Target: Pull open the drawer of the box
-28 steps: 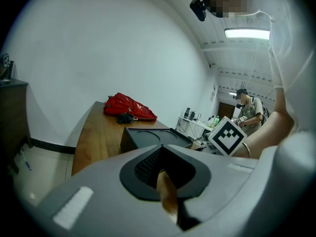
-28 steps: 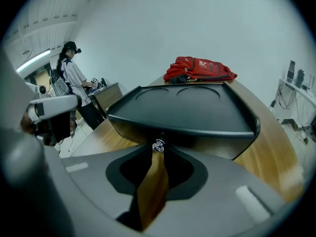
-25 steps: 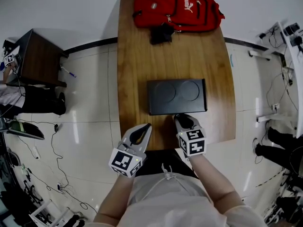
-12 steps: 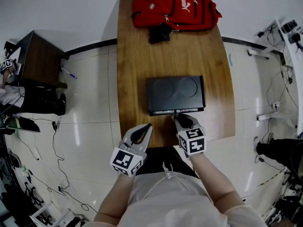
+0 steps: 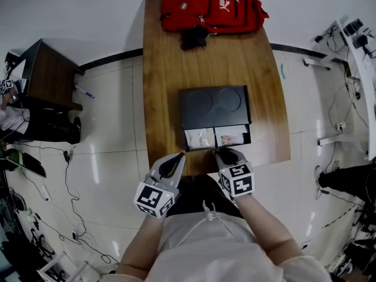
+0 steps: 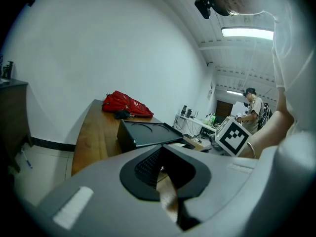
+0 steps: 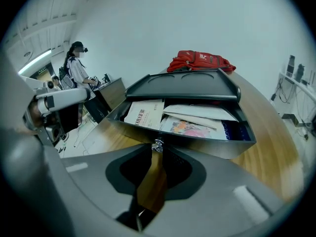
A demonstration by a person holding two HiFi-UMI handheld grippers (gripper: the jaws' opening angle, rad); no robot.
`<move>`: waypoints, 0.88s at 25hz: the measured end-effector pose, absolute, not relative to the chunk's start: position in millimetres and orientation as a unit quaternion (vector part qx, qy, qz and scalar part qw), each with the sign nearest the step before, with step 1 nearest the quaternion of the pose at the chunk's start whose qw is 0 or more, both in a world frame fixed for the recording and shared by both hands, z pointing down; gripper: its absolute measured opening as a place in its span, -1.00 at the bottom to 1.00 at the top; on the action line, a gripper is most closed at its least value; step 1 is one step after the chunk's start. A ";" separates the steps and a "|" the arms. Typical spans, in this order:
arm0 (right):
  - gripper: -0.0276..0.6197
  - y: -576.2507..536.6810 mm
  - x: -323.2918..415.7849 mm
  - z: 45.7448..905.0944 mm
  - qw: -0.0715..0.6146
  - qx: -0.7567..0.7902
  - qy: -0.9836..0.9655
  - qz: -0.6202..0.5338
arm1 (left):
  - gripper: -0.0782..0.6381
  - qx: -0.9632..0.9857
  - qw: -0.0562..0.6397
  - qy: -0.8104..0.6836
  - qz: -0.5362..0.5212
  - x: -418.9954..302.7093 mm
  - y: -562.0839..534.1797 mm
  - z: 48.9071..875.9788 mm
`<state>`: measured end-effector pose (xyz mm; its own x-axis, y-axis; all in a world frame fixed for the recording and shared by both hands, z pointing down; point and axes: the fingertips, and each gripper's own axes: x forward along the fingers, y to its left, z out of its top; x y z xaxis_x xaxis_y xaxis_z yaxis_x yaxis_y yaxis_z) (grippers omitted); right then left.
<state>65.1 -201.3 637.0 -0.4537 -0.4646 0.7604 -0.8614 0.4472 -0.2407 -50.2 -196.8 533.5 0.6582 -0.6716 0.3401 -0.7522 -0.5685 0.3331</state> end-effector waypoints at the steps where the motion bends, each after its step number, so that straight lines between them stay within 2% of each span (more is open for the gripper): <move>1: -0.68 -196.9 65.8 637.2 0.313 0.419 -0.791 0.319 | -0.78 0.881 0.229 -0.404 0.089 -50.7 -194.2 533.6; 22: -0.66 -153.0 68.0 633.1 0.322 0.412 -0.793 0.313 | -0.78 0.878 0.233 -0.413 0.067 -45.8 -164.2 528.3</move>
